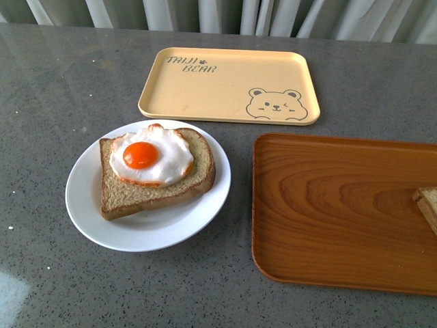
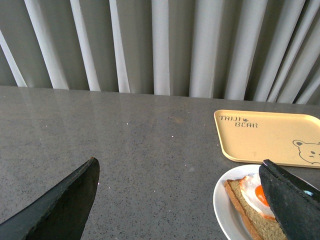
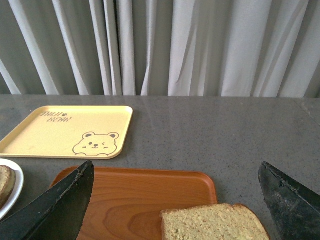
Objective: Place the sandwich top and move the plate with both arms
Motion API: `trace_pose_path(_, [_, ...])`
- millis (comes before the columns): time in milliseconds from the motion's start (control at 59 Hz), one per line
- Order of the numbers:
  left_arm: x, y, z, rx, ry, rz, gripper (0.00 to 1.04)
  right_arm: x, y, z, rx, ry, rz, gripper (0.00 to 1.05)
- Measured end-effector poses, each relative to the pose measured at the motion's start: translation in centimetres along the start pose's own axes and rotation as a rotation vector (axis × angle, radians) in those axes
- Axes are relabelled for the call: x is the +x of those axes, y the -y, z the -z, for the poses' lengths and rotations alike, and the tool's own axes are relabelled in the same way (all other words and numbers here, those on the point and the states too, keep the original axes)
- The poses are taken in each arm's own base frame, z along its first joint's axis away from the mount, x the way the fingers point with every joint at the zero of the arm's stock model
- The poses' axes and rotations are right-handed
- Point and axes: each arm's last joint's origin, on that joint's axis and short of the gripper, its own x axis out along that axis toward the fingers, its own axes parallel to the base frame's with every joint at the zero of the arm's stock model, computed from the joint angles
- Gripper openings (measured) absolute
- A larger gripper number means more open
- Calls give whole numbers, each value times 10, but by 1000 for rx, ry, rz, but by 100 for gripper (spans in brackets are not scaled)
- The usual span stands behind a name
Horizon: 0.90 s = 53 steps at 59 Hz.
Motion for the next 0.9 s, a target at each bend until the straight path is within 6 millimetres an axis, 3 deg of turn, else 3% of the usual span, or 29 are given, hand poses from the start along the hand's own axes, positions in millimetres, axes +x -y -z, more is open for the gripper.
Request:
trace_pose_path(339, [0, 0, 0, 0, 0, 0, 96, 0, 0, 0, 1, -3, -6, 96])
trace_pose_path(441, [0, 0, 0, 0, 0, 1, 96, 5, 2, 1, 100, -357, -204, 96])
trace_pose_path(526, [0, 0, 0, 0, 0, 1, 96, 20, 10, 0, 191, -456, -225, 96])
trace_pose_path(645, [0, 0, 0, 0, 0, 0, 96, 50, 36, -6, 236, -447, -108, 96])
trace_pose_path(696, [0, 0, 0, 0, 0, 0, 96, 67, 60, -6, 265, -450, -36, 96])
trace_pose_path(899, [0, 0, 0, 0, 0, 0, 96, 90, 122, 36, 372, -644, 127, 96])
